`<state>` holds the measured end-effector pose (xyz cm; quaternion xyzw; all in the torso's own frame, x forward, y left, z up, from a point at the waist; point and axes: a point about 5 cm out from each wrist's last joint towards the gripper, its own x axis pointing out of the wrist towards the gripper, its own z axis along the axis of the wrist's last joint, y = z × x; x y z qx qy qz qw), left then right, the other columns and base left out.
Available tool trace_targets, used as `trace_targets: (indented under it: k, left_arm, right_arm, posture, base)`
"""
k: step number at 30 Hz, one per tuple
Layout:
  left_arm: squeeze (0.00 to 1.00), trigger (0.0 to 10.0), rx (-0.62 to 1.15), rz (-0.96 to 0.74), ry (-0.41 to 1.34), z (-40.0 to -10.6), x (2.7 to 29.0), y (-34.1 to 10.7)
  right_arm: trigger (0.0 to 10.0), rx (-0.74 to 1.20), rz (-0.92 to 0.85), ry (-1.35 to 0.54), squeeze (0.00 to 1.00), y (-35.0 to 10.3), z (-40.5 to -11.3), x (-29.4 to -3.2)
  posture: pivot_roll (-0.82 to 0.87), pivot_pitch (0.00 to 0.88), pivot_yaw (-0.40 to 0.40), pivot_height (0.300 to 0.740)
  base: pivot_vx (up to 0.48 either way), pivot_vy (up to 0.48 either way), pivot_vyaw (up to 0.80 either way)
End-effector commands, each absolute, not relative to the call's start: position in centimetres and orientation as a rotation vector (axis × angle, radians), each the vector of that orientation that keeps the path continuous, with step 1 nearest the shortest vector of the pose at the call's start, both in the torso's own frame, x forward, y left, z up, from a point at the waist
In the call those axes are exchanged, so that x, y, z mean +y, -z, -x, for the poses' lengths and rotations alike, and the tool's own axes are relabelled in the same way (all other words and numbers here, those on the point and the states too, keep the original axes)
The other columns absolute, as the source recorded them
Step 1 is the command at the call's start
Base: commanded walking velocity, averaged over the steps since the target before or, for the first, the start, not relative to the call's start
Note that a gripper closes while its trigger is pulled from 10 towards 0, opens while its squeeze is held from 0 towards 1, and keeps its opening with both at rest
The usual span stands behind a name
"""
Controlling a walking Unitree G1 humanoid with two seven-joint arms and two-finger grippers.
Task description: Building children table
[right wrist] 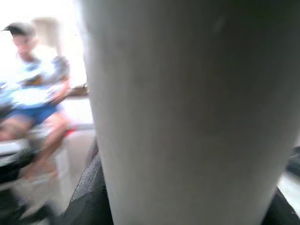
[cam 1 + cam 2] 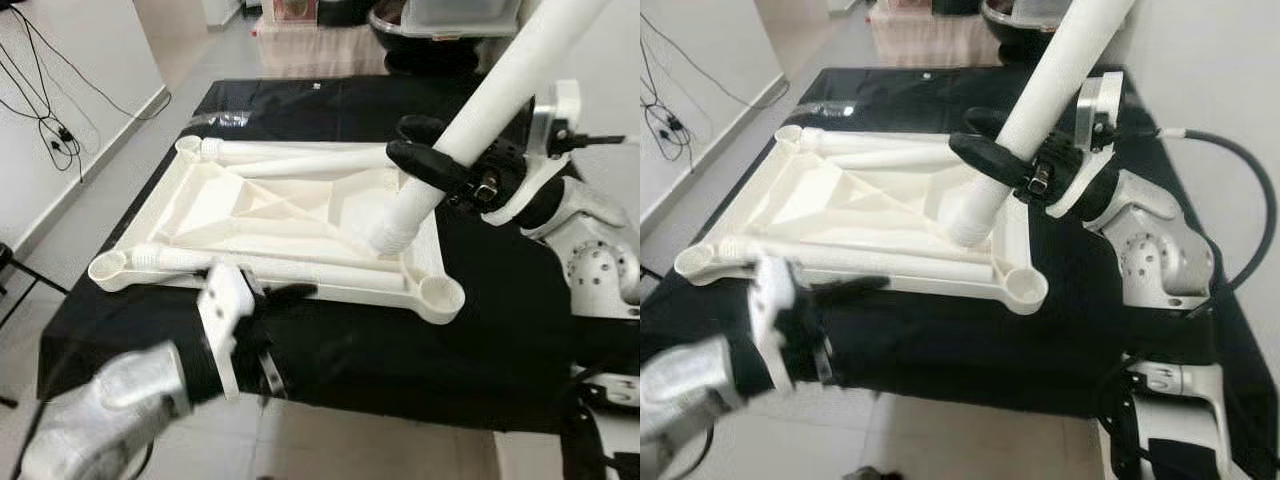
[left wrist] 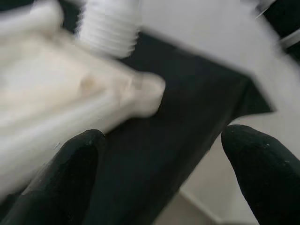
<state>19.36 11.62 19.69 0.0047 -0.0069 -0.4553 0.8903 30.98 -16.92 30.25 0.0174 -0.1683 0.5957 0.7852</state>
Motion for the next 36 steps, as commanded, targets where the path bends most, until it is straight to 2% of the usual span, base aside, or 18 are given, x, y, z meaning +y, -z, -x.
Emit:
trace_targets:
  k: [1, 3, 5, 9, 17, 23, 26, 33, 36]
  left_arm:
    - [0.0, 10.0, -0.016, -0.073, 0.945, -18.5, 11.7, -19.5]
    - [0.0, 10.0, -0.005, -0.088, 0.948, -18.1, 11.7, -19.3]
    - [0.0, 10.0, 0.034, -0.114, 0.944, -16.6, 11.9, -18.6]
    - [0.0, 10.0, 0.056, -0.176, 0.942, -14.9, 11.9, -17.8]
    - [0.0, 10.0, 0.065, -0.232, 0.858, -13.2, 12.2, -17.2]
    - [0.0, 10.0, 0.065, -0.238, 0.86, -12.7, 12.2, -17.2]
    - [0.0, 10.0, 0.053, -0.257, 0.86, -12.6, 12.4, -17.3]
    - [0.0, 10.0, 0.046, -0.283, 0.908, -12.1, 12.2, -17.3]
    - [0.0, 10.0, 0.052, -0.287, 0.929, -12.0, 12.2, -17.2]
  right_arm:
    - [10.0, -0.312, 0.011, -1.404, 0.0, -29.2, -30.7, -15.9]
    - [10.0, -0.29, 0.023, -1.436, 0.0, -28.8, -30.7, -15.8]
    - [10.0, -0.246, 0.033, -1.51, 0.0, -28.5, -31.4, -15.9]
    - [10.0, -0.257, 0.06, -1.537, 0.0, -28.9, -32.4, -15.9]
    - [10.0, -0.234, 0.195, -1.646, 0.0, -30.9, -31.1, -18.0]
    - [10.0, -0.208, 0.28, -1.632, 0.0, -31.8, -30.7, -19.2]
    - [10.0, -0.212, 0.342, -1.573, 0.0, -32.9, -30.2, -20.7]
    - [10.0, -0.204, 0.369, -1.494, 0.0, -33.6, -29.2, -23.2]
    - [10.0, -0.205, 0.367, -1.506, 0.0, -33.8, -28.6, -23.3]
  posture:
    - [0.1, 0.291, 0.069, 0.74]
    - [0.1, 0.291, 0.069, 0.74]
    - [0.14, 0.326, 0.076, 0.74]
    - [0.15, 0.336, 0.081, 0.74]
    - [0.17, 0.398, 0.102, 0.74]
    - [0.17, 0.41, 0.104, 0.74]
    - [0.15, 0.424, 0.113, 0.74]
    - [0.14, 0.434, 0.134, 0.74]
    - [0.14, 0.437, 0.145, 0.74]
  base:
    - [0.0, 0.0, 0.0]
    - [0.0, 0.0, 0.0]
    - [0.0, 0.0, 0.0]
    - [0.0, 0.0, 0.0]
    - [0.0, 0.0, 0.0]
    - [0.0, 0.0, 0.0]
    - [0.0, 0.0, 0.0]
    - [0.0, 0.0, 0.0]
    - [0.0, 0.0, 0.0]
